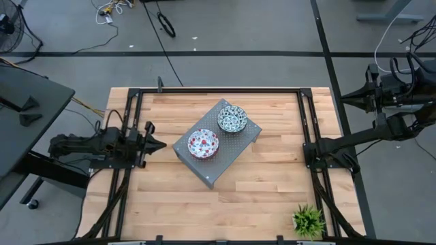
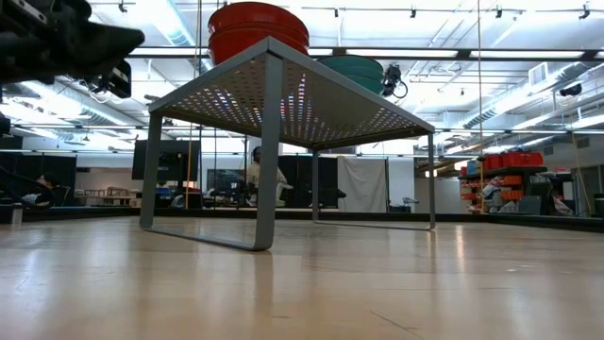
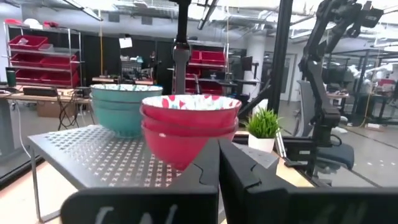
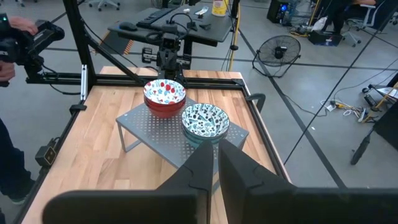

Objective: Pick & Place Mini bowls
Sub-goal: Return to Home Position

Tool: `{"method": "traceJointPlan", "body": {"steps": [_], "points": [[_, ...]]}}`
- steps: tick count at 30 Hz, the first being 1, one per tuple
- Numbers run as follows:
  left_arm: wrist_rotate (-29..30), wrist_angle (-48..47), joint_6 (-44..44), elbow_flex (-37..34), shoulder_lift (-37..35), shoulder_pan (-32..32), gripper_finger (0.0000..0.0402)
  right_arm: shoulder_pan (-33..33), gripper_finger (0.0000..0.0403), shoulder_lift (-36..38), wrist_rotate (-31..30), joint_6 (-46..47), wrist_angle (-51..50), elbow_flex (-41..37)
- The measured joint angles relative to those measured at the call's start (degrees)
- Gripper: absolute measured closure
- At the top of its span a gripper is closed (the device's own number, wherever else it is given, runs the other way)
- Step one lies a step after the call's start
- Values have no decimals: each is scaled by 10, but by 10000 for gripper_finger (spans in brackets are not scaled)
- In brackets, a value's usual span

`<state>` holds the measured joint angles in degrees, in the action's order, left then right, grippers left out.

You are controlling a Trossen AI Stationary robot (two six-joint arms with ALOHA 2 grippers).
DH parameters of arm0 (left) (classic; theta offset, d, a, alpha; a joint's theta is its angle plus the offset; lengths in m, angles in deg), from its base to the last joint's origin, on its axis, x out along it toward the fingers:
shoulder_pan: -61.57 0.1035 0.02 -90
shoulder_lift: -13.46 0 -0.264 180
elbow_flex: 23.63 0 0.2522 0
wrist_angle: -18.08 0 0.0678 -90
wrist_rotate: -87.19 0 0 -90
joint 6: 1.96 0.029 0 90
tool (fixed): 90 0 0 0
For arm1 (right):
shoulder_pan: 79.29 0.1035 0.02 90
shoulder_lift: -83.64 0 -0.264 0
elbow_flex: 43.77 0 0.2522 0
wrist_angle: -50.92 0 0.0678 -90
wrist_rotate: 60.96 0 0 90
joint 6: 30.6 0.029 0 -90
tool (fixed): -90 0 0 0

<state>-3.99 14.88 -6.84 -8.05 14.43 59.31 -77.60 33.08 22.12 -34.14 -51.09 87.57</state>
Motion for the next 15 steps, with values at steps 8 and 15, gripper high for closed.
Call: {"method": "traceJointPlan", "body": {"steps": [8, 15], "points": [[-2, -14, 8, -13, -9, 0, 401, 0, 376, 0, 0, 0, 0, 0], [-14, -39, 29, -13, -9, 0, 401, 0, 376, 0, 0, 0, 0, 0]]}}
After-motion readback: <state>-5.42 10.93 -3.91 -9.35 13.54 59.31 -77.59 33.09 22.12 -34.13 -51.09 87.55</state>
